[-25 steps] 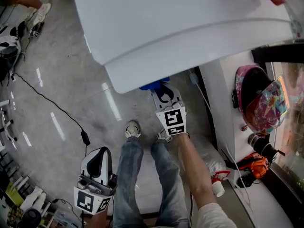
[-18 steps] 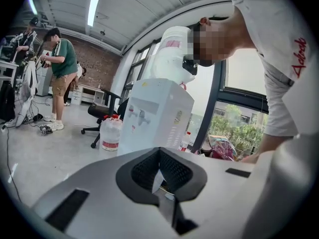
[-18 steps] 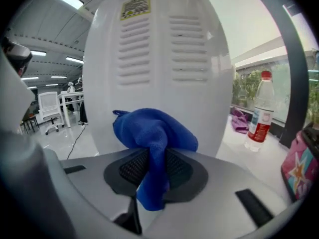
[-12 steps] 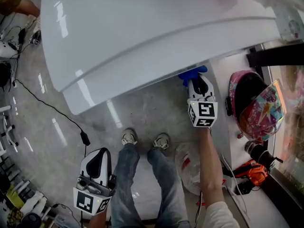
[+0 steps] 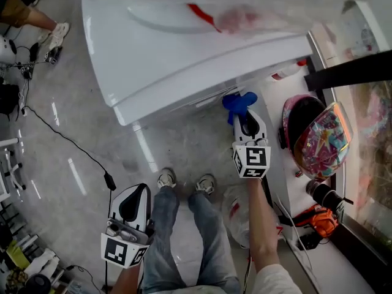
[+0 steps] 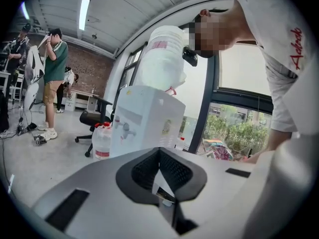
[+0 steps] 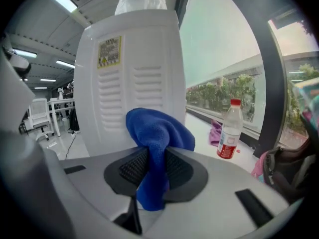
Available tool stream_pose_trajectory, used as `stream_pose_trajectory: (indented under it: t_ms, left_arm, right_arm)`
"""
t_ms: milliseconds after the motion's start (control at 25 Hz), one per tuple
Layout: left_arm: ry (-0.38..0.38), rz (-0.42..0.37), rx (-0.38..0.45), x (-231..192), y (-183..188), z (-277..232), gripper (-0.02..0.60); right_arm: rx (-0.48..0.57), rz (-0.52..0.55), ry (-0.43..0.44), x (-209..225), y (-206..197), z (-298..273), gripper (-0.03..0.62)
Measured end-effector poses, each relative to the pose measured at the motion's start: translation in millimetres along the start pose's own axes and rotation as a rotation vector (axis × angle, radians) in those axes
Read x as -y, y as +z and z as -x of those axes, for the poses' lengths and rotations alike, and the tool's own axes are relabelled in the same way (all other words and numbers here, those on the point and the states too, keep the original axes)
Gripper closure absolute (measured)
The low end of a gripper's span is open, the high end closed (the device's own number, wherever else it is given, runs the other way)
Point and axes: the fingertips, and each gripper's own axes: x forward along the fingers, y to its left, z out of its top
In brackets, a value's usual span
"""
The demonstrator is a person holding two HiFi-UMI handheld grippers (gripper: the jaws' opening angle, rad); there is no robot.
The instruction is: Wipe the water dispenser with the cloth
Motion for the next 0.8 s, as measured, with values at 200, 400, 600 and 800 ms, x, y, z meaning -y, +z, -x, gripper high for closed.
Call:
stream_pose_trajectory:
  t_ms: [200,400,600,800]
  left_arm:
    - [-0.042,-0.029,0.052,24,68,5,0.571]
    - [-0.086,-0.08,0.127,47,146,5,0.571]
    - [-0.106,-0.096,0.124,64,202,27,0.571]
    - [-0.12,-0.138,0.175,70,259,25,0.571]
  right_arm:
    - [0.049,-0.034,0.009,-38,86,59,0.497]
    - [0.132,-0.021,-0.005,-53,192,109,0.497]
    - [0.19,-0.028,-0.035,-75,282,183,0.497]
    - [0.236,0.051,0.0,-104,354,220,0.497]
